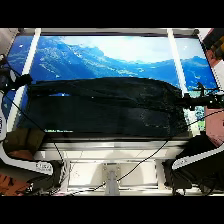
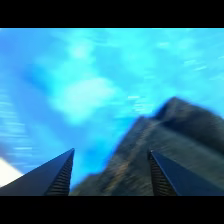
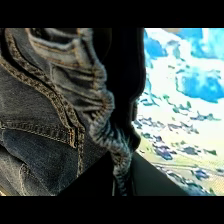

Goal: Fold the clothes and pants, and hang the long-sleeved shirts on hangers.

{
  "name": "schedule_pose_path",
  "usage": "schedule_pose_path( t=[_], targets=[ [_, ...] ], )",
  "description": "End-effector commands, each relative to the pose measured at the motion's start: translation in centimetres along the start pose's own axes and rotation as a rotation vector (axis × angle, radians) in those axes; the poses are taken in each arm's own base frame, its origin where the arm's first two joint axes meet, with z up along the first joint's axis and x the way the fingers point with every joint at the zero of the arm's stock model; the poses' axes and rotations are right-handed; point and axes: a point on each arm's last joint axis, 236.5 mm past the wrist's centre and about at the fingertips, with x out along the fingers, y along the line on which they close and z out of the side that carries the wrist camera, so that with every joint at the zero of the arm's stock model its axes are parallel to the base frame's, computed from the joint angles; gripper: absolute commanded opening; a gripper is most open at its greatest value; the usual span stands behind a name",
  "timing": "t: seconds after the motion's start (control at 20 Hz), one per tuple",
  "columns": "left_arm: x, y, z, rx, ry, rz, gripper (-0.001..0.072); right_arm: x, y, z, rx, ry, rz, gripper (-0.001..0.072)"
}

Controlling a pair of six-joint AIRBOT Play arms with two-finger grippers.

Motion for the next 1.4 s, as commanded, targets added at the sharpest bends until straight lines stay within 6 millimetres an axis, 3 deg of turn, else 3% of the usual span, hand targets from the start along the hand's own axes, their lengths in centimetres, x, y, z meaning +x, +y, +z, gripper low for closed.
schedule_pose_path(
  t=[0.0, 0.1, 0.3, 0.5, 0.65, 0.9, 1.05, 1.1, 1.25, 1.3, 1.35],
  targets=[
    [1.4, -3.9, 0.2, -0.23, 0.087, -0.273, 0.0562, -0.8, -5.7, -1.4, -0.07, 0.069, -0.241, 0.0056],
    [1.4, -3.0, -0.7, -0.251, 0.151, -0.277, 0.0643, -0.8, -5.7, -1.4, -0.07, 0.07, -0.243, 0.0055],
    [0.7, -0.8, -3.0, -0.3, 0.271, -0.256, 0.0646, -0.8, -5.7, -1.4, -0.07, 0.07, -0.242, 0.0056],
    [-0.2, 0.3, -3.3, -0.411, 0.336, -0.247, 0.0656, -0.8, -5.7, -1.4, -0.07, 0.07, -0.242, 0.0056],
    [0.1, -0.1, -3.5, -0.458, 0.35, -0.263, 0.0656, -0.8, -5.7, -1.4, -0.07, 0.07, -0.243, 0.0056],
    [2.3, -2.5, -5.0, -0.575, 0.424, -0.325, 0.0656, -0.8, -5.7, -1.4, -0.07, 0.07, -0.243, 0.0056],
    [3.8, -3.0, -5.0, -0.605, 0.414, -0.337, 0.0637, -0.8, -5.7, -1.5, -0.07, 0.071, -0.242, 0.0056],
    [4.1, -3.1, -4.6, -0.615, 0.394, -0.344, 0.0559, -0.8, -5.7, -1.5, -0.07, 0.071, -0.242, 0.0056],
    [3.9, -4.3, -2.5, -0.62, 0.328, -0.412, 0.0077, -0.8, -5.7, -1.5, -0.07, 0.071, -0.242, 0.0056],
    [3.5, -5.0, -1.2, -0.599, 0.289, -0.461, 0.0019, -0.8, -5.7, -1.5, -0.07, 0.071, -0.242, 0.0056],
    [3.0, -5.6, 0.5, -0.585, 0.241, -0.508, 0.0019, -0.8, -5.7, -1.5, -0.07, 0.071, -0.243, 0.0056]
  ],
)
